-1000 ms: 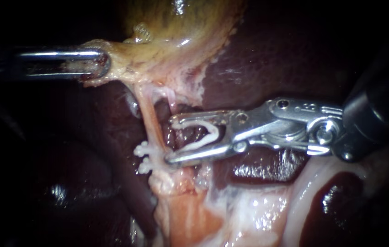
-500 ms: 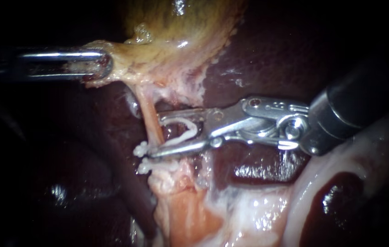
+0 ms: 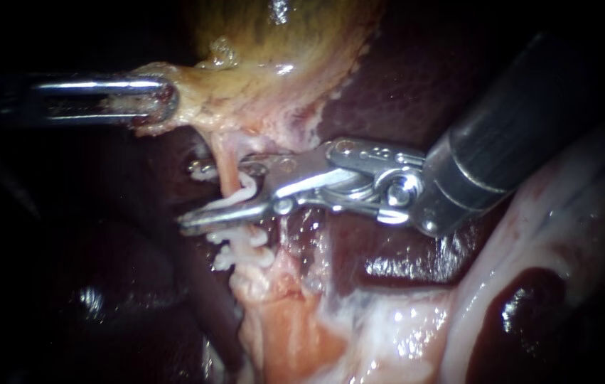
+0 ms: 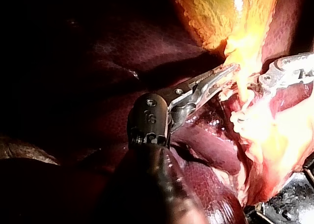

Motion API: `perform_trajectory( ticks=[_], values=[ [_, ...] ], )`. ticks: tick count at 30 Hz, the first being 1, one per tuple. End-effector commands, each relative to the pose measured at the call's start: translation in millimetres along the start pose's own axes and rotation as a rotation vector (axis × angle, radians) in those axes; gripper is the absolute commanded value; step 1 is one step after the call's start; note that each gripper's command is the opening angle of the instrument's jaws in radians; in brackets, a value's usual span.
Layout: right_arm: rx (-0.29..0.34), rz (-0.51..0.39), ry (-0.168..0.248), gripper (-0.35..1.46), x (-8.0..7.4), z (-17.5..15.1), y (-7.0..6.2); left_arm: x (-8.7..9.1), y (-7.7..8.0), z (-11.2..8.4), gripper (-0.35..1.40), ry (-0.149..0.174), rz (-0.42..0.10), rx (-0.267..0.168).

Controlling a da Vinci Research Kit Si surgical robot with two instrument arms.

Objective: Clipping third clip left tube

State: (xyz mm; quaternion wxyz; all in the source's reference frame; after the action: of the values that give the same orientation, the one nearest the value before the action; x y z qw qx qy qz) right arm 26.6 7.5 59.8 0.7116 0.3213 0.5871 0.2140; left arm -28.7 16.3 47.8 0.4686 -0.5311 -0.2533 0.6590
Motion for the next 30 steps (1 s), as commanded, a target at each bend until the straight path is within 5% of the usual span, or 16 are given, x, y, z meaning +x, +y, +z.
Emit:
perform_trajectory(
  ticks=[1, 11, 20, 30],
  values=[
    [0.002, 0.001, 0.003, 0.5, 0.6, -0.1, -0.3, 0.0, 0.0, 0.0, -0.35, 0.0, 0.0, 0.0],
    [0.016, 0.013, 0.036, 0.5, 4.6, -0.8, -3.0, 0.0, -0.1, 0.0, -0.35, 0.0, 0.0, 0.0],
    [0.007, 0.016, 0.04, 0.46, 5.9, -0.7, -4.5, 0.0, -0.1, 0.0, -0.35, -0.001, 0.0, 0.0],
    [0.002, 0.024, 0.043, 0.09, 6.7, -2.7, -4.6, 0.0, -0.3, 0.0, -0.35, -0.001, 0.0, -0.001]
  ],
)
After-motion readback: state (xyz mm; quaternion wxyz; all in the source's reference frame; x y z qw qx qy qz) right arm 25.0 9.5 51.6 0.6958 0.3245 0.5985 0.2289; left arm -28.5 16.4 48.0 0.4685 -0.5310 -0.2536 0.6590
